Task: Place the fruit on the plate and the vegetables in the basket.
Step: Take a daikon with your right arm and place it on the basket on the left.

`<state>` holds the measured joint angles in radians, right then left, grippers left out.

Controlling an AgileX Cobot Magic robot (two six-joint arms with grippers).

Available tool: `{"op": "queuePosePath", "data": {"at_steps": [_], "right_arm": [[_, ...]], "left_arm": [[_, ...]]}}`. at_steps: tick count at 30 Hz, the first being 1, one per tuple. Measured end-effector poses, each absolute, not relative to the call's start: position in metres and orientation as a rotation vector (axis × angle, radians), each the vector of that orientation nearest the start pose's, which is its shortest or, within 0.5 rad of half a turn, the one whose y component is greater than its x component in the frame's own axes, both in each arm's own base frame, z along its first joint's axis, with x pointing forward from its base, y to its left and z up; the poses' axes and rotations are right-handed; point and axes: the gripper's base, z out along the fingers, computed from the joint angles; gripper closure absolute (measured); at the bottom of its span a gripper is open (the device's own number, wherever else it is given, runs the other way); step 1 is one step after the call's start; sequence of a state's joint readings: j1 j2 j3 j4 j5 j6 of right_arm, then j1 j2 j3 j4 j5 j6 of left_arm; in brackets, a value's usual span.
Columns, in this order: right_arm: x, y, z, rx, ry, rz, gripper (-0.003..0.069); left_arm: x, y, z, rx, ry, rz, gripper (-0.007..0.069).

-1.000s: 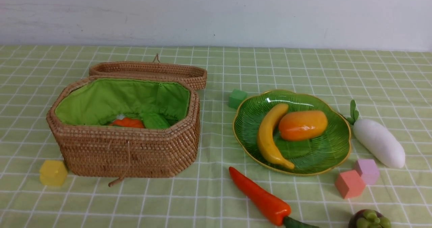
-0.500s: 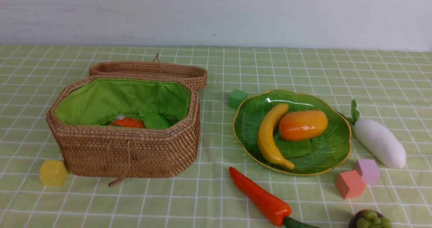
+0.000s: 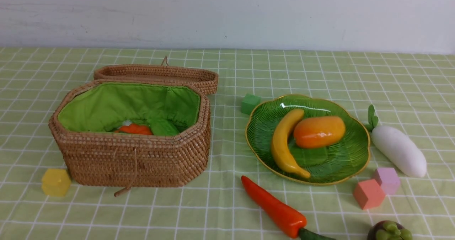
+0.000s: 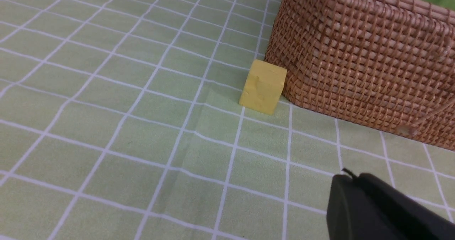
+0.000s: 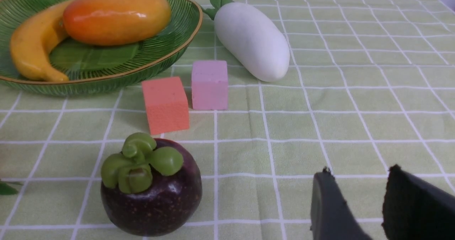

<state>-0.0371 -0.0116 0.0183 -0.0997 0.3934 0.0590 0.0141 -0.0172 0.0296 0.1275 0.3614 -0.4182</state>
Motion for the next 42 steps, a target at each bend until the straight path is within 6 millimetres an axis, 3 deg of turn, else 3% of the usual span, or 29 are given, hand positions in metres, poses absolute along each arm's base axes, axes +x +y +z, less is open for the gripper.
{"op": "queuePosePath", "data": {"at_steps": [23, 30, 38, 42], "right_arm": [[0.053, -0.005, 0.175, 0.029, 1.844, -0.077, 0.0417], [0.057, -0.002, 0.197, 0.042, 1.583, -0.022, 0.0417], [0.056, -0.002, 0.208, 0.058, 1.463, 0.006, 0.0417], [0.052, -0.002, 0.228, 0.108, 1.246, 0.081, 0.0417]], "left_arm": [[0.053, 0.005, 0.172, -0.319, 1.829, -0.155, 0.0603], [0.053, 0.005, 0.172, -0.319, 1.829, -0.155, 0.0595], [0.053, 0.005, 0.172, -0.319, 1.829, -0.155, 0.0590], [0.053, 0.005, 0.172, -0.319, 1.828, -0.155, 0.0586]]}}
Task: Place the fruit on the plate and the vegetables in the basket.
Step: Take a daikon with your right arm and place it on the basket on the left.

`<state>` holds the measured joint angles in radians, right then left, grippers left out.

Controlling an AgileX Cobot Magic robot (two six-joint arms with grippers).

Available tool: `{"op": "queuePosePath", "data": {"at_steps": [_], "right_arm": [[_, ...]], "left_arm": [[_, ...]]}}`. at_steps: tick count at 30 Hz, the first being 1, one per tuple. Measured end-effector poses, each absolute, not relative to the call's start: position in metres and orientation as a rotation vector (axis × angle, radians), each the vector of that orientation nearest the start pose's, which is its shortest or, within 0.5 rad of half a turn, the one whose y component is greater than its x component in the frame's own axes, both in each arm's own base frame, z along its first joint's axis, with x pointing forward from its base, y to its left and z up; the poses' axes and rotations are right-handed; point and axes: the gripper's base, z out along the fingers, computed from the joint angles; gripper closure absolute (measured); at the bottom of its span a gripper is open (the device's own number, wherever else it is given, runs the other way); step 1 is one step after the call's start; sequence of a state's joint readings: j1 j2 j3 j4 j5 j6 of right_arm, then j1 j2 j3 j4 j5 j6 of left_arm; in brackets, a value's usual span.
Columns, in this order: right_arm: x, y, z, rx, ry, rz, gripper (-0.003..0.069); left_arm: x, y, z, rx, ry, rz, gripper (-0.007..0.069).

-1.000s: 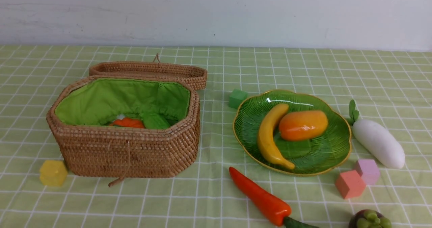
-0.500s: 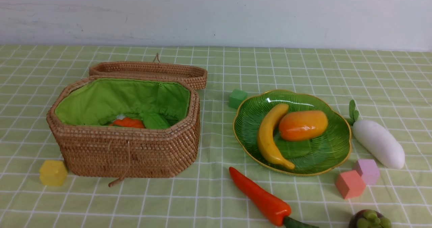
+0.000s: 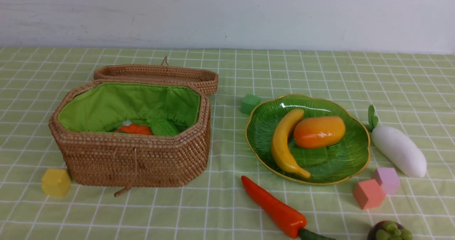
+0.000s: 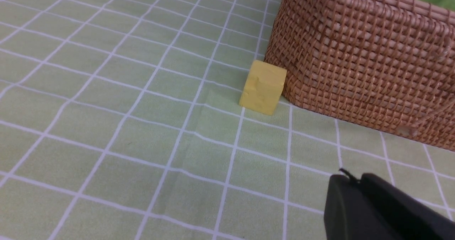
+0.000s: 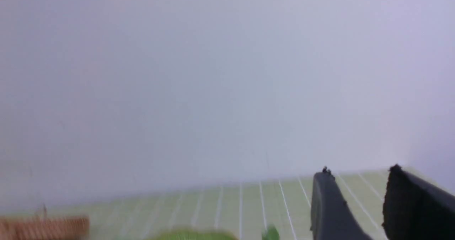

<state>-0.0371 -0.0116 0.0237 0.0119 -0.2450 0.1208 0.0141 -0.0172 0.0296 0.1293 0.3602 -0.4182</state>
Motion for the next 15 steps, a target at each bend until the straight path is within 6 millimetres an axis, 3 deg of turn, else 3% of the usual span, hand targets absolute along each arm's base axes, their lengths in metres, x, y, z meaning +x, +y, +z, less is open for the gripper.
{"op": "queuePosePath", "data": {"at_steps": [3, 7, 8, 9, 11, 15], "right_arm": [[0.044, -0.003, 0.254, 0.138, 1.088, 0.136, 0.0417], [0.022, -0.002, 0.317, 0.140, 0.955, 0.171, 0.0417], [0.020, -0.002, 0.325, 0.142, 0.951, 0.175, 0.0417], [0.017, -0.002, 0.339, 0.144, 0.967, 0.180, 0.0417], [0.014, -0.001, 0.388, 0.146, 1.035, 0.185, 0.0417], [0.035, 0.000, 0.431, 0.153, 1.256, 0.162, 0.0417]], "left_arm": [[0.053, 0.005, 0.172, -0.319, 1.827, -0.155, 0.0586], [0.053, 0.005, 0.172, -0.319, 1.827, -0.155, 0.0586], [0.053, 0.005, 0.172, -0.319, 1.827, -0.155, 0.0586], [0.053, 0.005, 0.172, -0.318, 1.826, -0.155, 0.0586], [0.053, 0.005, 0.172, -0.318, 1.826, -0.155, 0.0586], [0.053, 0.005, 0.172, -0.318, 1.825, -0.155, 0.0586]]}}
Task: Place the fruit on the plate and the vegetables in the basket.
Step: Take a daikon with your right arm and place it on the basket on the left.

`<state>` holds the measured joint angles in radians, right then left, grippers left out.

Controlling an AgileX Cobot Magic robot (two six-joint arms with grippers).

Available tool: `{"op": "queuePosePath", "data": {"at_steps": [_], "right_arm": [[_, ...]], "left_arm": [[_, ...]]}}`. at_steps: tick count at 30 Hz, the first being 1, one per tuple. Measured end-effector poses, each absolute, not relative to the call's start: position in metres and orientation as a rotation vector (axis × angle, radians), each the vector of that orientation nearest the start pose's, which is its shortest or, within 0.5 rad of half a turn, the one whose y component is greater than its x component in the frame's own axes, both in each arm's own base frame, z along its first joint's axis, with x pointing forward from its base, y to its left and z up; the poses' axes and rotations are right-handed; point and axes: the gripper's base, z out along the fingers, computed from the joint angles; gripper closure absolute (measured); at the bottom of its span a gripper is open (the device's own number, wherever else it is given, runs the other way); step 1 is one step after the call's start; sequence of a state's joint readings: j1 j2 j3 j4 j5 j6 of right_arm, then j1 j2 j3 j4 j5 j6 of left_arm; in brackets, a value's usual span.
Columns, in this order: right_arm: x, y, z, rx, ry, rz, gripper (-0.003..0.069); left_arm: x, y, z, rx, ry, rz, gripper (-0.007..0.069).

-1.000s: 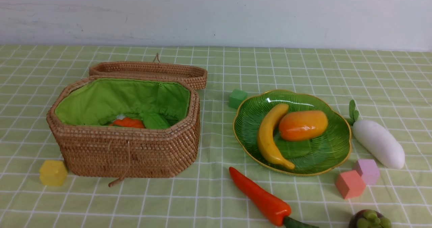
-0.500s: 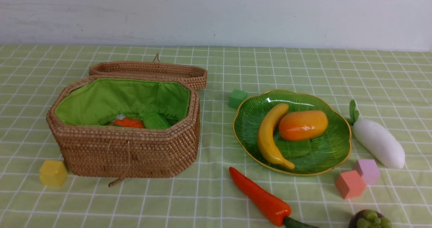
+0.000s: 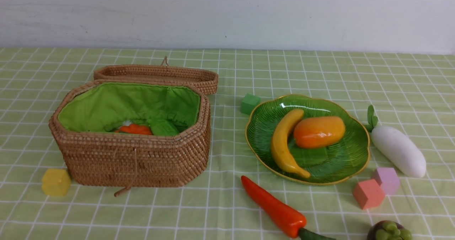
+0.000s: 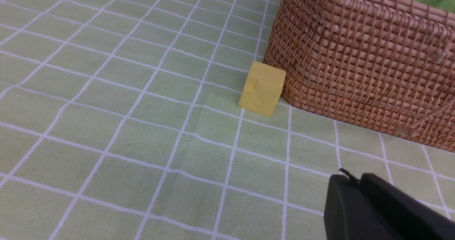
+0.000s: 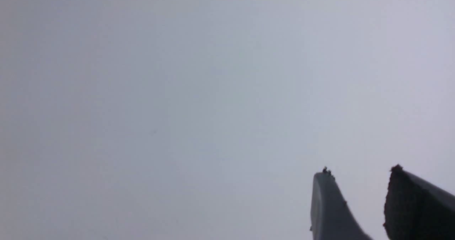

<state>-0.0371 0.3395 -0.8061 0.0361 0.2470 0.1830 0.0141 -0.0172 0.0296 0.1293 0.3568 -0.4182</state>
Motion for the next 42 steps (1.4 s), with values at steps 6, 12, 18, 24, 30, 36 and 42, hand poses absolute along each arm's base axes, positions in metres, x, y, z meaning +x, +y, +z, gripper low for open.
{"op": "queuePosePath", "data": {"at_steps": [6, 12, 18, 24, 30, 36, 42], "right_arm": [[0.109, -0.007, 0.426, 0.145, 1.599, 0.037, 0.0417], [0.179, -0.010, 0.387, 0.162, 1.882, 0.017, 0.0417], [0.249, -0.013, 0.358, 0.192, 2.169, 0.001, 0.0417], [0.317, -0.015, 0.348, 0.188, 2.415, -0.013, 0.0410], [0.369, -0.009, 0.307, 0.039, 2.678, 0.060, 0.0273], [0.393, -0.007, 0.266, -0.149, 2.783, 0.076, 0.0030], [0.413, -0.012, 0.230, -0.292, 2.775, -0.028, -0.0007]], "left_arm": [[0.053, 0.005, 0.172, -0.318, 1.825, -0.155, 0.0586], [0.053, 0.005, 0.172, -0.318, 1.824, -0.156, 0.0586], [0.053, 0.005, 0.172, -0.318, 1.824, -0.156, 0.0585], [0.053, 0.005, 0.172, -0.318, 1.824, -0.156, 0.0577], [0.053, 0.005, 0.172, -0.318, 1.824, -0.156, 0.0574], [0.053, 0.005, 0.172, -0.317, 1.823, -0.156, 0.0574], [0.053, 0.005, 0.172, -0.318, 1.823, -0.157, 0.0573]]}}
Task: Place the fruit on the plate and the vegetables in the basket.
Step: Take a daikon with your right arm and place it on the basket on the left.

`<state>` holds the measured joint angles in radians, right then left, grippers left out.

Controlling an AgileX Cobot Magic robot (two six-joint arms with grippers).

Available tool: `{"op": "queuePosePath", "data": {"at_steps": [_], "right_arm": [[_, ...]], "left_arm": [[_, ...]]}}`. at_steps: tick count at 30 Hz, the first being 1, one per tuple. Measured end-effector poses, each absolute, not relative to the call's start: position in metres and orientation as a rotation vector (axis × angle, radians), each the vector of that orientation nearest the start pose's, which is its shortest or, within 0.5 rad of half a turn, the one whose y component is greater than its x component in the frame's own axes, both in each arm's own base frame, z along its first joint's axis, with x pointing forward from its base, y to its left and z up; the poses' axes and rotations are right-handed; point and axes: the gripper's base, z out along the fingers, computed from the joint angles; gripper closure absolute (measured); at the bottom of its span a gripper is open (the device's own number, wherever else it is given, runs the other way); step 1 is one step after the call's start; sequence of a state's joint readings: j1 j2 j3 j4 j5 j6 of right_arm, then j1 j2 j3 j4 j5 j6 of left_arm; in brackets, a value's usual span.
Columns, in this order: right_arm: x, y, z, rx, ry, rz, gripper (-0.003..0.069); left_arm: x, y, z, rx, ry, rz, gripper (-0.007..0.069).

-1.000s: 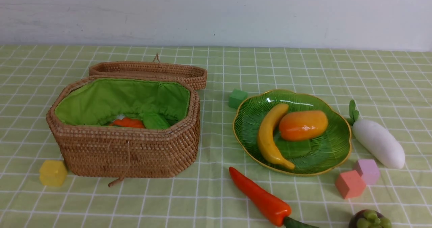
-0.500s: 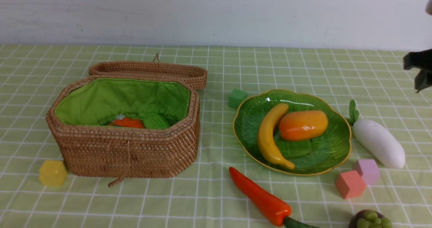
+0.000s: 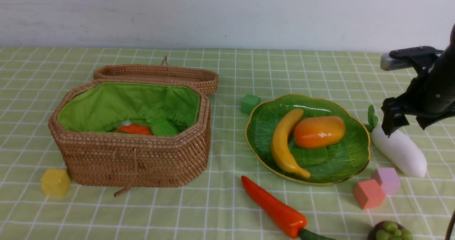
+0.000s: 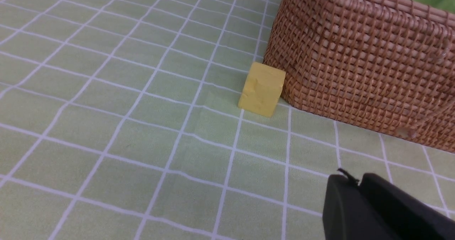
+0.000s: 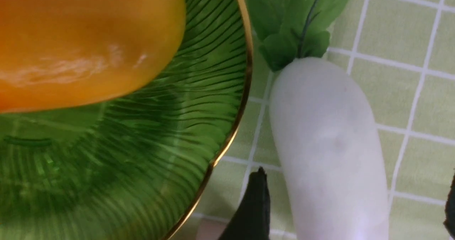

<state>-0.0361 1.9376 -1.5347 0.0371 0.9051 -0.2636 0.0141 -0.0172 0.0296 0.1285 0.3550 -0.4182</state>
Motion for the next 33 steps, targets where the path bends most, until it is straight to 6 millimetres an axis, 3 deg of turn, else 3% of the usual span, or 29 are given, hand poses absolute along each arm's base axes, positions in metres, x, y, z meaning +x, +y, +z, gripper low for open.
{"op": "queuePosePath", "data": {"at_steps": [2, 3, 4, 7, 10, 18, 22, 23, 27, 29, 30, 32, 33], "right_arm": [[0.418, -0.013, 0.219, -0.304, 2.786, -0.043, 0.0013], [0.422, -0.014, 0.204, -0.308, 2.816, -0.037, 0.0036], [0.422, -0.014, 0.204, -0.308, 2.816, -0.037, 0.0036], [0.428, -0.012, 0.164, -0.297, 2.907, 0.011, 0.0111], [0.430, -0.011, 0.159, -0.284, 2.929, 0.041, 0.0183], [0.427, -0.014, 0.169, -0.257, 2.979, -0.006, 0.0183], [0.426, -0.021, 0.216, -0.099, 2.899, -0.110, 0.0183], [0.425, -0.021, 0.244, -0.042, 2.822, -0.120, 0.0183], [0.412, -0.010, 0.327, 0.047, 2.591, -0.054, 0.0183], [0.404, 0.006, 0.355, 0.025, 2.502, 0.014, 0.0183], [0.396, 0.032, 0.385, -0.027, 2.380, 0.130, 0.0183], [0.387, 0.064, 0.407, -0.115, 2.269, 0.240, 0.0183], [0.379, 0.091, 0.418, -0.192, 2.199, 0.334, 0.0183]], "left_arm": [[0.053, 0.005, 0.172, -0.318, 1.823, -0.157, 0.0571], [0.053, 0.005, 0.172, -0.318, 1.823, -0.157, 0.0569], [0.053, 0.005, 0.172, -0.318, 1.823, -0.157, 0.0568], [0.053, 0.005, 0.172, -0.318, 1.823, -0.157, 0.0566], [0.053, 0.005, 0.172, -0.318, 1.823, -0.157, 0.0564], [0.053, 0.005, 0.172, -0.318, 1.823, -0.157, 0.0556], [0.053, 0.005, 0.172, -0.318, 1.823, -0.157, 0.0554], [0.053, 0.005, 0.172, -0.318, 1.823, -0.157, 0.0554], [0.053, 0.005, 0.172, -0.318, 1.823, -0.157, 0.0553], [0.053, 0.005, 0.172, -0.318, 1.823, -0.157, 0.0554], [0.053, 0.005, 0.172, -0.318, 1.823, -0.157, 0.0554], [0.053, 0.005, 0.172, -0.318, 1.823, -0.157, 0.0554], [0.053, 0.005, 0.172, -0.318, 1.823, -0.157, 0.0554]]}}
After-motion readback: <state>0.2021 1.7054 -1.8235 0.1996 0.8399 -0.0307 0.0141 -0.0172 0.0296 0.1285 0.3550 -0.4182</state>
